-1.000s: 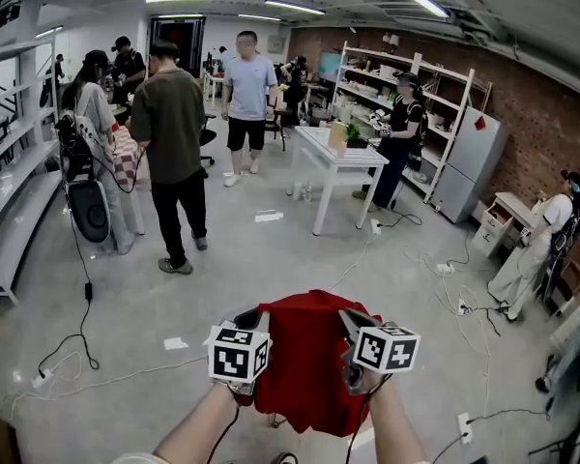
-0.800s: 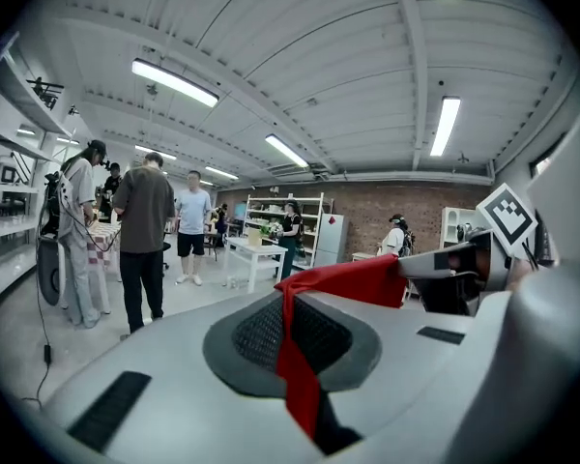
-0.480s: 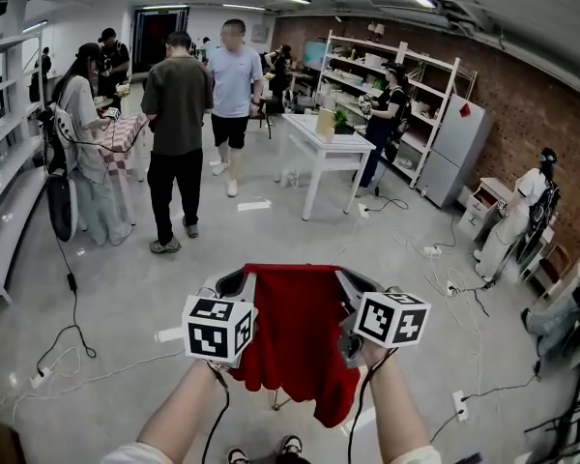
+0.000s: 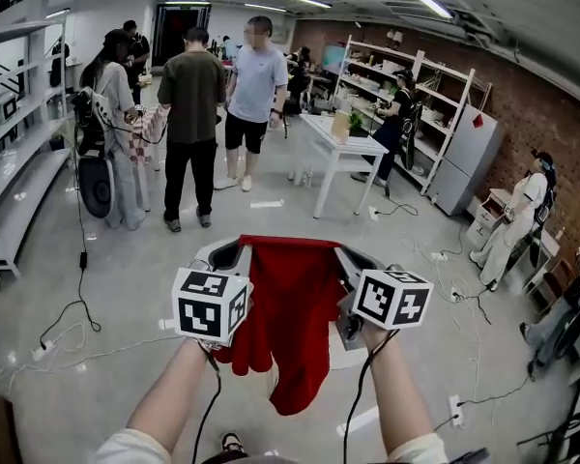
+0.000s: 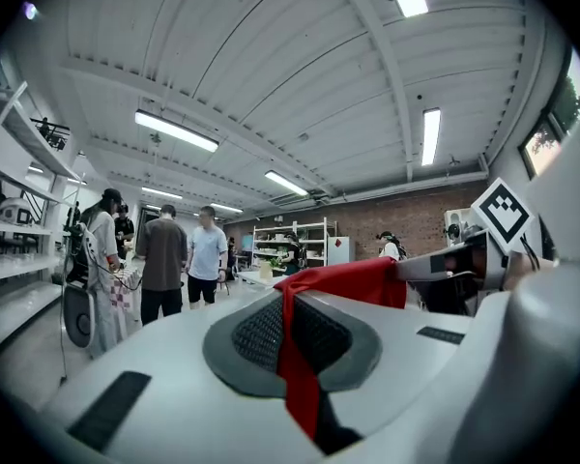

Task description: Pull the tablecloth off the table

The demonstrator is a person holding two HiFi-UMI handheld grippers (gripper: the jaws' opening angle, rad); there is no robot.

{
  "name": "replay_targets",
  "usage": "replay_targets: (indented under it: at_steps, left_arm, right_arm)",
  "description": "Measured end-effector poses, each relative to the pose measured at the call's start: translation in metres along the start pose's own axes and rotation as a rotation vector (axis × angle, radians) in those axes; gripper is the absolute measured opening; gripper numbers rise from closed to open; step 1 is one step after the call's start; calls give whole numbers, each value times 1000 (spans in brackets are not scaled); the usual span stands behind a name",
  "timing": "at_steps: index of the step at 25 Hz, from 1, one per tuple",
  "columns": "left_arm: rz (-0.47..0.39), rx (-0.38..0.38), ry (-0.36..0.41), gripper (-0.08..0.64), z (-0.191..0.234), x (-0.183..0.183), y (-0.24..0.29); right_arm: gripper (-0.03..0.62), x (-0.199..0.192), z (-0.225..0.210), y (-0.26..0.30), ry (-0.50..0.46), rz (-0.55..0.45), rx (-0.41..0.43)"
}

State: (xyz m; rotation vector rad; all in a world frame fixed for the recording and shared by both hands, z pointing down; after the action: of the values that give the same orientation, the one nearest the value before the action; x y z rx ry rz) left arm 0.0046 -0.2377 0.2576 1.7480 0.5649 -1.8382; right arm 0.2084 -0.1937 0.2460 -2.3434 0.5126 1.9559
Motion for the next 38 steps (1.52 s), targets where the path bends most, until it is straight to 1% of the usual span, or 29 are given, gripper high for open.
replay_targets:
  at_steps: [3,6,9,12,15,17,20,25,30,35,38]
  left_arm:
    - [1,35,-15,18,-6,-5,-28]
    - [-2,98,-21,18,-11,-14,-59]
    - [15,163,-25,18,-9,-29,-98]
    - [47,225,-20,18,1,-43,-135]
    - [69,280,-26,18,12,-54,-162]
    - [74,316,-38,18,18,-57,-181]
    - [63,360,-47,18,33,-53,-216]
    - [18,389,-46,18,74,-37,-269]
    - [30,374,-29,18,120,-30,-316]
    - [44,379,-52,18,153,-36,-352]
    - [21,399,-75,18,168,-36,-368]
  right_arm:
    - [26,-9,16,-16,10,2,30]
    - [26,-26,34,-30,37,8,66]
    - [26,-48,60,-37,71,31,110]
    - [26,-68,87,-35,99,59,159]
    - [26,-83,110,-27,109,83,207]
    - [26,-89,126,-24,111,106,241]
    - [26,-91,163,-22,104,123,283]
    - [26,-88,231,-14,83,114,320]
    - [26,-96,299,-2,96,107,318]
    - [26,-115,345,6,118,140,318]
    - [26,-117,367,10,95,156,334]
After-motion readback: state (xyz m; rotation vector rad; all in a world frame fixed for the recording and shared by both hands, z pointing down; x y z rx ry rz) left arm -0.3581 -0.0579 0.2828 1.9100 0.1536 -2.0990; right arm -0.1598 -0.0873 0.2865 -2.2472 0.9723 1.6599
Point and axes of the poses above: the fingertips, and each gripper's own axes: y forward along the fingers, z to its left, x out of its top, the point moved 5 cm from there along -y, backward along the fingers, and after that the axes turned 1 degree about -y, right-handed, at the moved point
